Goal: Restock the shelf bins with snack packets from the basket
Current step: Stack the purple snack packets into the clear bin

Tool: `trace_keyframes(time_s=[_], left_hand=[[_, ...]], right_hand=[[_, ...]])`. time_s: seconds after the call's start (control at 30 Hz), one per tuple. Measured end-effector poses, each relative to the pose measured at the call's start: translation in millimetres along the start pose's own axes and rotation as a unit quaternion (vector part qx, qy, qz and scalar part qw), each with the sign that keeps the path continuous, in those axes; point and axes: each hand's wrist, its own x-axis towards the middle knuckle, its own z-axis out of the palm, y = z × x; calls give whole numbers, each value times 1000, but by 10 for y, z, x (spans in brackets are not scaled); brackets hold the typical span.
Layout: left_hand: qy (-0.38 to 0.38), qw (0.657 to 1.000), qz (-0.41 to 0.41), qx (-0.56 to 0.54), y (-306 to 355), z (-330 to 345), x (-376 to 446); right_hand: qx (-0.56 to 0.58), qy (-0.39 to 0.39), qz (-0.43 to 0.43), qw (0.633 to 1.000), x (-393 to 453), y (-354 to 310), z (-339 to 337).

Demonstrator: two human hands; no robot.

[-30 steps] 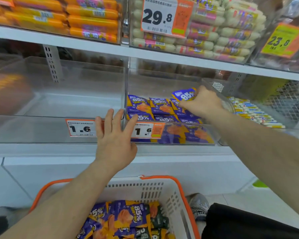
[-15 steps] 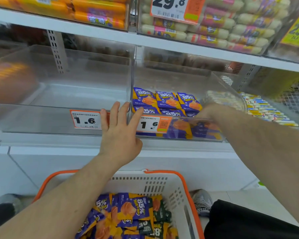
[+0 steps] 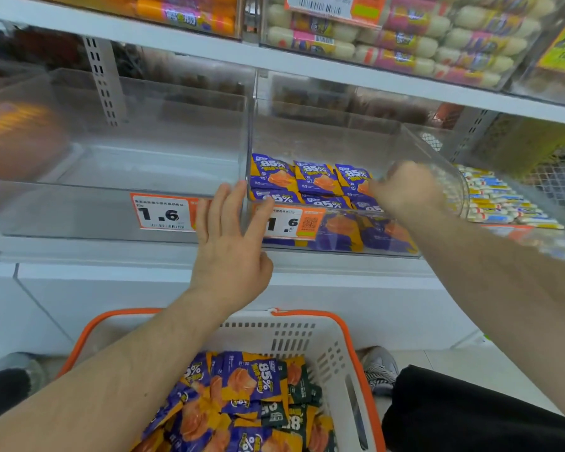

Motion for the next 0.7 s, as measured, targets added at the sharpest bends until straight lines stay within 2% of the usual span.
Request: trace_keyframes(time_s=[0.03,0.07,0.1,0.13,0.2,0.23,0.27,0.3,0.33,0.37,0.4,0.47,0.57,0.7], left_hand=[[7,999,34,-11,12,13,-56],[-1,998,67,-17,16,27,-115],[-33,995,94,-21,20,25,-167],[-98,989,110,-22,19,7,-218],[-301,948,104,-8,-40,-27,-309],[-411,908,83,3,-97,-25,-364],[-506,860,63,18,-154,-30,-411],[-567,822,47,27,-205,-37,-451],[-599,799,41,27,-251,-37,-486],[-618,785,38,19,-291,-32,-520],[-626,779,32,12,-331,-19,-555],[-626,780,22,0,-353,-18,-566],[-615,788,13,-7,-353,-31,-558],[-618,786,6,-15,-348,-24,-560]], right_hand=[[27,164,-63,984,-122,-2,-21],[52,288,-161,942,-279,-5,-10],[103,342,-243,902,-509,-71,2],[137,344,-310,876,-719,-118,126],[189,262,-374,869,-1208,-217,510],[198,191,-381,883,-1456,-271,719],[190,94,-373,903,-1697,-313,929],[163,-30,-341,925,-1909,-346,1113],[120,-163,-291,935,-2086,-358,1282],[76,-291,-239,923,-2250,-341,1471],[44,-394,-202,896,-2415,-314,1639],[-4,-517,-165,840,-2700,-221,1906],[-57,-578,-138,803,-3051,-85,2120],[-62,-580,-130,802,-3160,-13,2145]])
